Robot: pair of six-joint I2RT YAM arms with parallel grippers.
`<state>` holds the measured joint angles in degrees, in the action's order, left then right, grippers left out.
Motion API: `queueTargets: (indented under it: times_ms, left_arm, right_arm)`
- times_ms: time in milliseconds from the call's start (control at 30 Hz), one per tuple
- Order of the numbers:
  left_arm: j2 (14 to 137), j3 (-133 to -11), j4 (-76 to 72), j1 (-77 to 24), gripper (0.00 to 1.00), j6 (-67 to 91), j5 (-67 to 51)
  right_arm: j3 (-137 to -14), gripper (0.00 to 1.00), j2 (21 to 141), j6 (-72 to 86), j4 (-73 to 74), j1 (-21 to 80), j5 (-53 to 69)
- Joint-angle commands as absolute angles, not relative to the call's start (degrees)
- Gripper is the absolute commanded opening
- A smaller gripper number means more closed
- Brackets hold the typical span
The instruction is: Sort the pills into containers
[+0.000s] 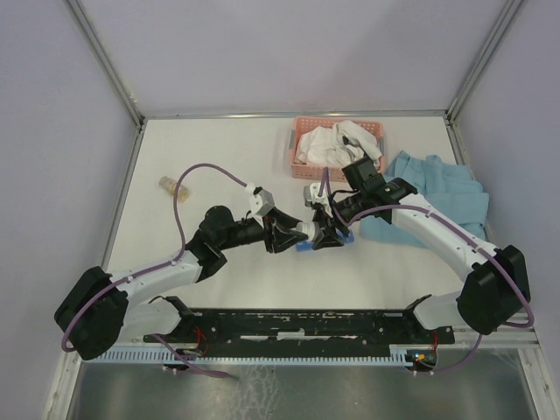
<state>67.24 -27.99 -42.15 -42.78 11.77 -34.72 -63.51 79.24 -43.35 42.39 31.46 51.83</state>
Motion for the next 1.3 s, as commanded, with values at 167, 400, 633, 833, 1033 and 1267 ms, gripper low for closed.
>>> queueTargets:
  times_ms: [167,400,633,833,1033,1267]
  left_arm:
    - [63.4,-30.8,-29.9,-43.7,0.20,51.9,-19.3]
    - [65.8,-32.5,-27.6,-43.6,0.20,67.1,-19.7]
    - [64.8,-34.6,-18.9,-43.4,0.17,72.7,-17.6]
    - [64.2,-35.2,-14.6,-43.1,0.16,75.9,-17.0]
    - [65.0,-36.4,-12.7,-42.5,0.17,80.8,-19.1]
    - [64.7,-37.1,-10.8,-40.9,0.17,82.7,-21.0]
  right_arm:
    - [-65.2,0.01,80.8,-37.3,36.8,31.2,45.3]
    - [-65.0,0.01,80.8,-37.6,36.9,31.1,45.6]
    - [-64.5,0.01,80.2,-38.1,36.4,31.2,45.5]
    - [-64.5,0.01,80.2,-37.6,36.0,31.2,43.8]
    - [-64.5,0.01,80.1,-37.6,35.9,31.2,42.9]
    - [-64.1,0.01,79.2,-38.0,35.4,31.2,41.7]
